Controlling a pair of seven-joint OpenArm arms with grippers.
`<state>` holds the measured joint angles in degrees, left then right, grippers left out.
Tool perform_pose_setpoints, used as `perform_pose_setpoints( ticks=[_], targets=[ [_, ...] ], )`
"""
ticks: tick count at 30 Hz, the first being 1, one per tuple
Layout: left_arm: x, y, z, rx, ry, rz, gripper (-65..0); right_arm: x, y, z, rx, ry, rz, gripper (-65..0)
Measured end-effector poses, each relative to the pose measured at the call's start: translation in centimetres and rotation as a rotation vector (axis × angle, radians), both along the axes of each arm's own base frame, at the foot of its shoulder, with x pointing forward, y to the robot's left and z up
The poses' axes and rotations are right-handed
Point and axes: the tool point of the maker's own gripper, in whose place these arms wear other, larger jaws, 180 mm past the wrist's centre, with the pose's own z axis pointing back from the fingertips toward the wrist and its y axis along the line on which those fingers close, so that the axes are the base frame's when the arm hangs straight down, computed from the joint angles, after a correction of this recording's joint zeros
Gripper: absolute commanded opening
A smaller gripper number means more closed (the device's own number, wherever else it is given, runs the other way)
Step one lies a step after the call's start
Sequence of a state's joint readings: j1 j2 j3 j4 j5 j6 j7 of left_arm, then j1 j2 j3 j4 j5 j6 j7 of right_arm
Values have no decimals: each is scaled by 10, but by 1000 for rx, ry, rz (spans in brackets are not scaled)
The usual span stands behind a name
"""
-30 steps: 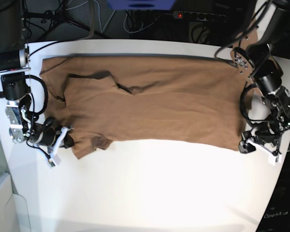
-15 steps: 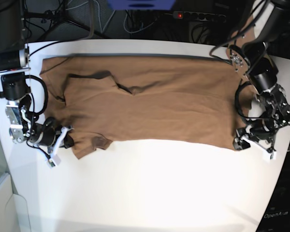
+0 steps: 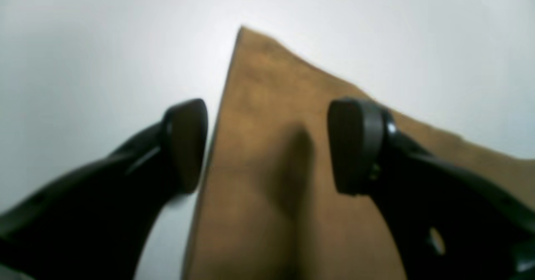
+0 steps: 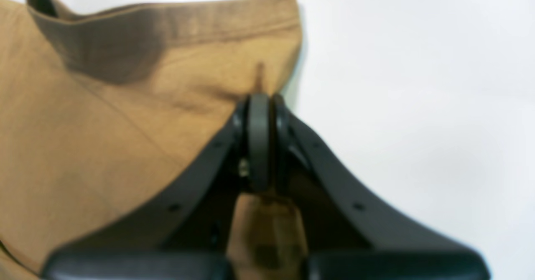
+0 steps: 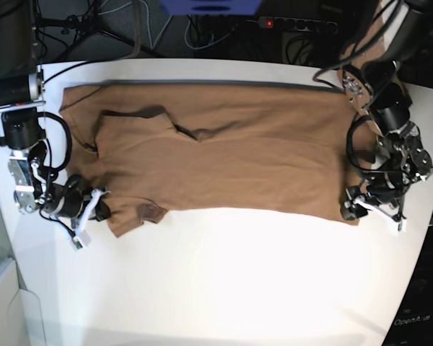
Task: Fold the T-shirt properly
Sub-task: 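Lower the left gripper and pinch the shirt's hem corner, then lift the held hem edge with both grippers and fold it over the collar edge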
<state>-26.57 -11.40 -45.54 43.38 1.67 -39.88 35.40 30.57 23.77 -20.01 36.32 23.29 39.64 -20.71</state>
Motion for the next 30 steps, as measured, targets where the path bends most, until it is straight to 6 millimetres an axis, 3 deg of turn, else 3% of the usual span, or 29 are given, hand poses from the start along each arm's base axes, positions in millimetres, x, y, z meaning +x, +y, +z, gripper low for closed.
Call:
perform_pose_setpoints(
  ticks=[4,6,8,12,14,23,26,30],
  targets=[
    [3,-5,-5,-43,-31,15,-221,0,0,0,0,1,0,-643],
    [3,-3,-5,-47,-31,18,-258,-1,0,-1,1,0,-1,-643],
    [3,-3,-5,-45,-27,18,-341,-1,0,0,1,-1,-1,-643],
    [-1,-5,-9,-41,-2,8,-588,0,0,0,1,-1,-1,-643],
    [-2,-5,-11,-40,5,7,-650,0,0,0,1,-1,-1,-643],
    [-3,-4,-8,-24,14,-2,-632,0,0,0,1,-1,0,-643],
    [-3,5,3,32,20,-7,-632,0,0,2,-11,-8,12,-643],
    [1,18,29,98,1,-11,-632,4,-1,22,-41,-81,52,-643]
  ],
)
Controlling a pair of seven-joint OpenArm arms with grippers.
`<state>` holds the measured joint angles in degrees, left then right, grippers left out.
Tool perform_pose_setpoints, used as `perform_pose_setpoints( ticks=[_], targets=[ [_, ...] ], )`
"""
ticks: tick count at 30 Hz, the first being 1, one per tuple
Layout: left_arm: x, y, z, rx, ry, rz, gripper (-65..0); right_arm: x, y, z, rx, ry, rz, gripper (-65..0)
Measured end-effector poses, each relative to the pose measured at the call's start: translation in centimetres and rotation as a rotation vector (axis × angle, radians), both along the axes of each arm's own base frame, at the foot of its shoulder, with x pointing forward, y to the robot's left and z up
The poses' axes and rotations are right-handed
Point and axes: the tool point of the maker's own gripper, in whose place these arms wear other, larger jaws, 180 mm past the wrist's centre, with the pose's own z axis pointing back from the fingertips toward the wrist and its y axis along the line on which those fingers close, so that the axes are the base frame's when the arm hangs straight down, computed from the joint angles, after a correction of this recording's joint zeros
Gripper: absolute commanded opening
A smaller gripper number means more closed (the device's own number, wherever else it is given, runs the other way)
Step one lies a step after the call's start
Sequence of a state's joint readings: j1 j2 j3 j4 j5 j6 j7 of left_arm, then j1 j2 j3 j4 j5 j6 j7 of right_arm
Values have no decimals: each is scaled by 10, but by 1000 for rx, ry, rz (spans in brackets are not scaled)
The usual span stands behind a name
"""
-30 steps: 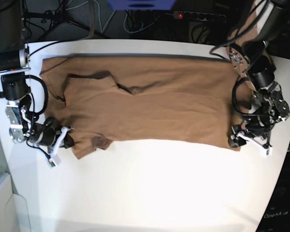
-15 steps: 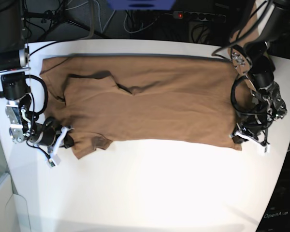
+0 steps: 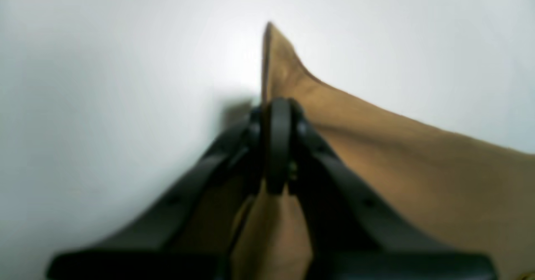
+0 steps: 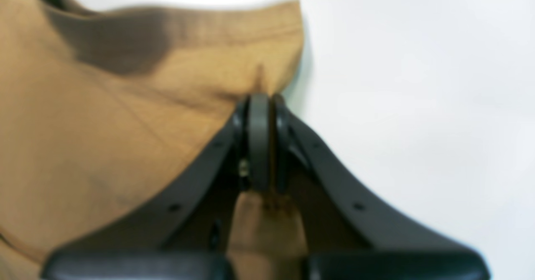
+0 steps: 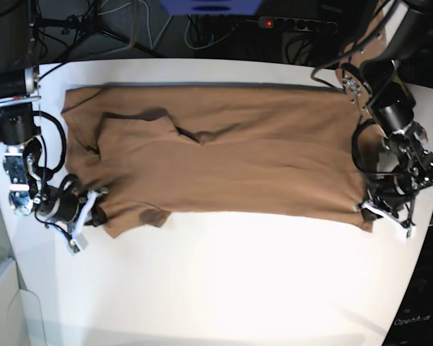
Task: Fold the T-shirt properly
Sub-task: 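Lift the held hem edge with both grippers and fold it over the collar edge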
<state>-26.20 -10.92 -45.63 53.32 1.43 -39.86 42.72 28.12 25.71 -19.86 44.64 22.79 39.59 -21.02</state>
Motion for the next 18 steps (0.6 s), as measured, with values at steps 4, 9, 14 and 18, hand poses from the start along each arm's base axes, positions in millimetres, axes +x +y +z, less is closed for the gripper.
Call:
perform_pose_setpoints(
  ticks=[4,9,14,18],
  targets=[
    [7,-1,23,11,-43,-5,-632,-2,5,16,-19,-59,52,-643],
    [-2,-7,14,17,-10,-9,-632,-26,8,14,-49,-69,106,-643],
    [-19,-13,0,15,10,-12,-632,-48,6,15,-59,-80,124,-643],
    [-37,-11,-7,43,34,-6,-632,-71,-4,20,-78,-101,114,-643]
  ],
)
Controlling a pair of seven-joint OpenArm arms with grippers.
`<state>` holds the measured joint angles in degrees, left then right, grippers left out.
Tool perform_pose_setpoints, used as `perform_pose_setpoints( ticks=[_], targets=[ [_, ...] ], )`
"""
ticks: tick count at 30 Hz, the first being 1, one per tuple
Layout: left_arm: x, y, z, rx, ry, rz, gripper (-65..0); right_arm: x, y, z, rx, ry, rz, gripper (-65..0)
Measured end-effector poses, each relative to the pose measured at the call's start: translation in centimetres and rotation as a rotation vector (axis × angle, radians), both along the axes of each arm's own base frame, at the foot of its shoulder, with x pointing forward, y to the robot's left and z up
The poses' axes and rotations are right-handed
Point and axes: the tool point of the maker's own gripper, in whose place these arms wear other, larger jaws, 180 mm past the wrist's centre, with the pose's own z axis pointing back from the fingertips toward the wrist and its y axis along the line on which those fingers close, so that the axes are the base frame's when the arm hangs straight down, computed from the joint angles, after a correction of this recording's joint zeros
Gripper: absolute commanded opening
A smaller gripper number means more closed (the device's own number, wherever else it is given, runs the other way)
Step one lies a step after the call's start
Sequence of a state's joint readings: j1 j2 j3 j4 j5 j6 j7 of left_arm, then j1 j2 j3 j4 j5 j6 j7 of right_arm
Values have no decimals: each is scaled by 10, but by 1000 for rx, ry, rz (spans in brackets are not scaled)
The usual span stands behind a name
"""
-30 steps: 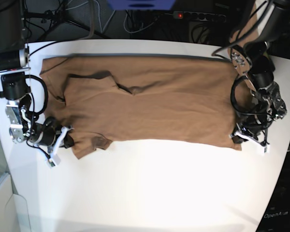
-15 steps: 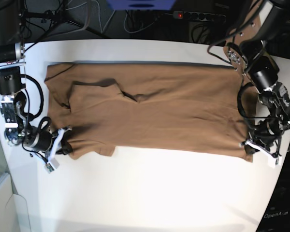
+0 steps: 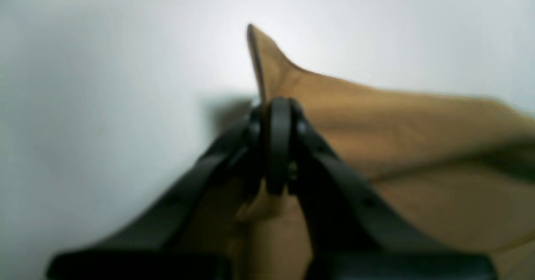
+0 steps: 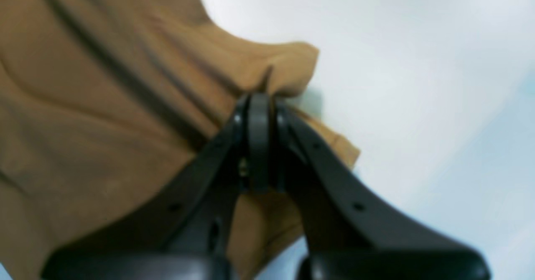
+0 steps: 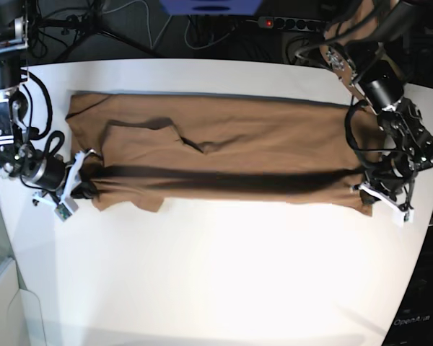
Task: Fold the T-shirt properly
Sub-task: 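Lift the held hem edge with both grippers and fold it over the collar edge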
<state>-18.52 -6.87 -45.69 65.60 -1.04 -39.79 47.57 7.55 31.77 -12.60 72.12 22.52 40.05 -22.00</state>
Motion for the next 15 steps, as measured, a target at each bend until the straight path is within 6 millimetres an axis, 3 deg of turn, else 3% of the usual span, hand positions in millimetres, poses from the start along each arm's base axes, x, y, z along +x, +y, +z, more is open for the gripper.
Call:
perform_pose_setpoints(
  ticks=[4,10,15],
  targets=[
    [-9,5,12,41,-14,-4,-632,-9,1,20,7,-64,15,-643],
    [-34,6,25,14,-45,-2,-632,-46,6,23,1,-64,33,-643],
    [-45,7,37,40,-66,-10,-632,-64,7,35,0,-96,37,-643]
  ],
)
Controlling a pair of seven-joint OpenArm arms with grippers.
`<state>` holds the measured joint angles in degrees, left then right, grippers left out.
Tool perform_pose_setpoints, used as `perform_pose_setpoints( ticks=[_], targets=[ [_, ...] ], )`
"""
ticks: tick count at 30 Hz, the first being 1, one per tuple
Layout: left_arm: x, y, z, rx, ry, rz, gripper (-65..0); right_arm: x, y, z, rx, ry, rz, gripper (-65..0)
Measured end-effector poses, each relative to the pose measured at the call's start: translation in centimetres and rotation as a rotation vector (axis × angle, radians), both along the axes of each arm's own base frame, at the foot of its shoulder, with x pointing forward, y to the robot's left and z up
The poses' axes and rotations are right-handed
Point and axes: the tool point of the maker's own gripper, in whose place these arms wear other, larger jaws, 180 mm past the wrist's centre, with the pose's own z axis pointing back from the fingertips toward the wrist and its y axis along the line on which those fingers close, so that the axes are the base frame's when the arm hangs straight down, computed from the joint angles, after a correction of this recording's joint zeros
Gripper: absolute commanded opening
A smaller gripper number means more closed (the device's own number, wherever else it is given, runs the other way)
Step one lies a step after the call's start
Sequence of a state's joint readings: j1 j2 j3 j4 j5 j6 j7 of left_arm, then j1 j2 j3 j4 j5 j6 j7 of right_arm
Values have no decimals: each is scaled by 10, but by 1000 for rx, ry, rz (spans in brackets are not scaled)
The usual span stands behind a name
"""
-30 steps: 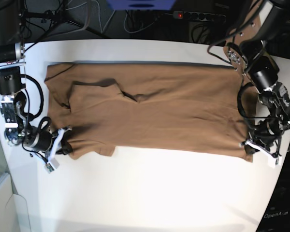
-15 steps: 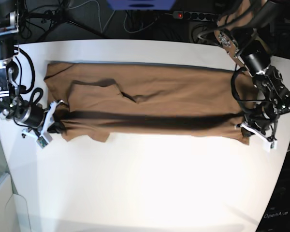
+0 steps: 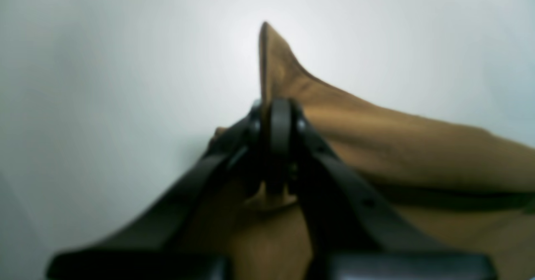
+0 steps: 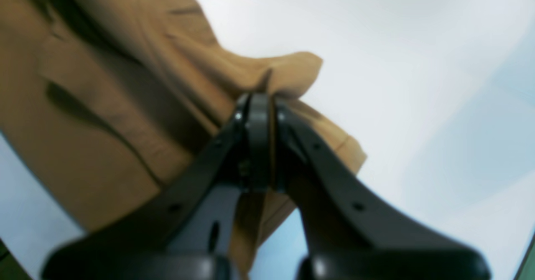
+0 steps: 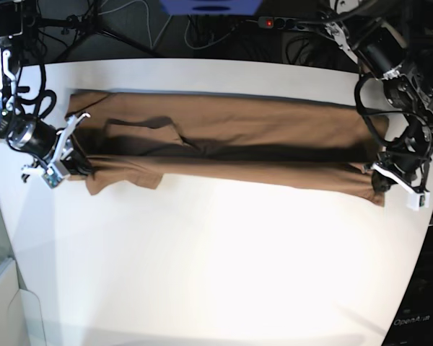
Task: Fold the T-shirt properly
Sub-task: 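Lift the held hem edge with both grippers and fold it over the collar edge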
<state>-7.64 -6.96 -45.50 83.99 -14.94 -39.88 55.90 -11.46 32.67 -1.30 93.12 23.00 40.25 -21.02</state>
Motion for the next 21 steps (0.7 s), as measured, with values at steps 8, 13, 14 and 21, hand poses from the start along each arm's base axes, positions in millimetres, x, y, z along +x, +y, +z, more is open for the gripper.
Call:
perform_pose_setpoints(
  ticks=[8,13,14,21],
  targets=[
    [-23,-4,-5,-21,7,-7,-632,-28,-6,20,-29,-36,-7,-643],
    [-37,-6,-2,-17,-5,-14,-632,-52,3,14,-34,7,23,-643],
    [-40,-6,-2,-17,-4,-16,-632,-54,3,14,-29,8,22,-643],
    [-59,-5,-14,-20,33,-13,-632,-61,4,8,-22,28,10,-643]
  ],
)
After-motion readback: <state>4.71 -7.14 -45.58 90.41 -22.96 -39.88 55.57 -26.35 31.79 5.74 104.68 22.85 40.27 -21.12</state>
